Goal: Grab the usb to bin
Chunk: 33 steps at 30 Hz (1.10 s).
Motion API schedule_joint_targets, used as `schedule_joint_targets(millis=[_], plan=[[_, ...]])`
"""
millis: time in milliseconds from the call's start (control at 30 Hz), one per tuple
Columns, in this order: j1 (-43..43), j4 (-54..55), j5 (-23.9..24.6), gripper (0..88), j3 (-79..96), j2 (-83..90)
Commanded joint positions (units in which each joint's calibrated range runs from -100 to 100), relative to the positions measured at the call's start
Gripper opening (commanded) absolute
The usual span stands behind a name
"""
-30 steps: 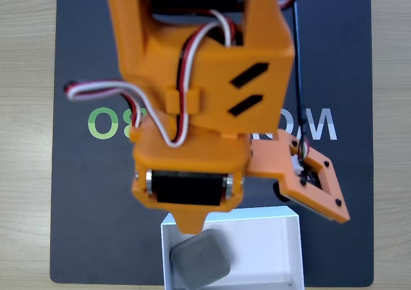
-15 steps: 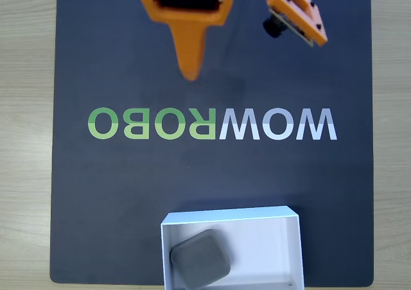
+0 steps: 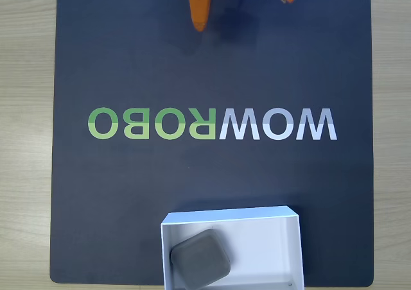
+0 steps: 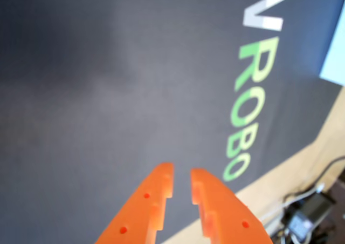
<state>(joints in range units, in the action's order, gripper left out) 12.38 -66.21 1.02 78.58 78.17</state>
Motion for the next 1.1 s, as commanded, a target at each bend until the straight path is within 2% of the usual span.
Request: schedule_joint_targets(millis=[0, 167, 1067], plan=[[0.3, -1.1, -0.1, 3.3, 5.8, 10.8], [0.5, -8.1, -2.2, 3.3, 12.6, 21.8], [0.8, -7.4, -2.9, 3.2, 13.2, 21.1]])
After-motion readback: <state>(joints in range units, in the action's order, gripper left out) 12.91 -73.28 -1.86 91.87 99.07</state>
